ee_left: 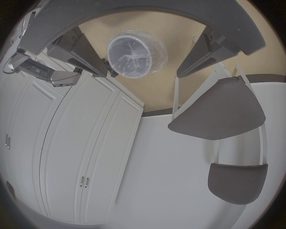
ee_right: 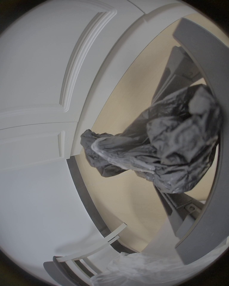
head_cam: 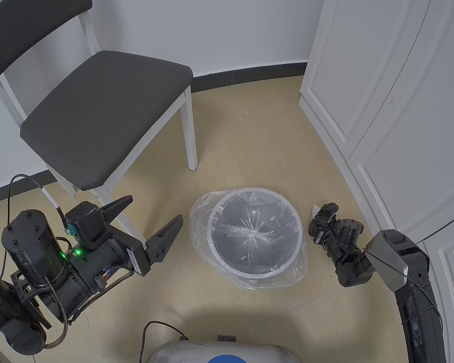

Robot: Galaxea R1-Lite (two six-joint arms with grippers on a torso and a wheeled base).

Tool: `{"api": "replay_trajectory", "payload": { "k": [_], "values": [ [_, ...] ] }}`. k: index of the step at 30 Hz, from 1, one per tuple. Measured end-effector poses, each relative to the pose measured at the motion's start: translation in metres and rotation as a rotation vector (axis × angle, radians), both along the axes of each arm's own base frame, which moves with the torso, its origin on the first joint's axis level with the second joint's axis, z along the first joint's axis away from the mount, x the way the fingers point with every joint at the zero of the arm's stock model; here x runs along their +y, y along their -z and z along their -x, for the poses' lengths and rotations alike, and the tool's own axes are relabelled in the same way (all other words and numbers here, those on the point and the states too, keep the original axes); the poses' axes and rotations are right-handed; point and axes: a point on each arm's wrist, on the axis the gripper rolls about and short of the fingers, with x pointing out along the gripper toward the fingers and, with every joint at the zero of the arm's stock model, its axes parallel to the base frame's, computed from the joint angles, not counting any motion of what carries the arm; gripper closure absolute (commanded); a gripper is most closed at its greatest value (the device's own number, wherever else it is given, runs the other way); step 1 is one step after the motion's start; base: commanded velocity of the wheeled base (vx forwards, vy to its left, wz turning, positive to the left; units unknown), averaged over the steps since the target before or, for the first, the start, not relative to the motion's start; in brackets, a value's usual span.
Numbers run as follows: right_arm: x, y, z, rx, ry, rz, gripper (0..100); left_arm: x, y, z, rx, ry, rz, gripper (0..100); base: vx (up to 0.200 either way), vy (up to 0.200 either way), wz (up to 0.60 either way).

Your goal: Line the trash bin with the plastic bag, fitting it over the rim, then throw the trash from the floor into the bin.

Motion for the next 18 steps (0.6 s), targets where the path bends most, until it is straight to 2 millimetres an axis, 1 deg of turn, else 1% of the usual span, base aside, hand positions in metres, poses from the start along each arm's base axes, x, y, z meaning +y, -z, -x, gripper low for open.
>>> {"api": "replay_trajectory", "payload": {
  "k": [7, 13, 18],
  "values": [
    [0.000, 0.004, 0.000, 0.030, 0.002, -0.004, 100, 0.002, 0.000, -0.001, 0.002, -0.008, 0.000, 0, 0.000, 0.000, 0.00],
    [-0.003, 0.003, 0.002, 0.027, 0.009, -0.020, 100, 0.008, 0.002, -0.005, 0.012, -0.042, 0.000, 0, 0.000, 0.000, 0.00],
    [-0.005, -0.001, 0.009, 0.054, 0.001, -0.021, 100, 0.012, 0.004, -0.005, 0.017, -0.053, -0.009, 0, 0.000, 0.000, 0.00]
  ]
}}
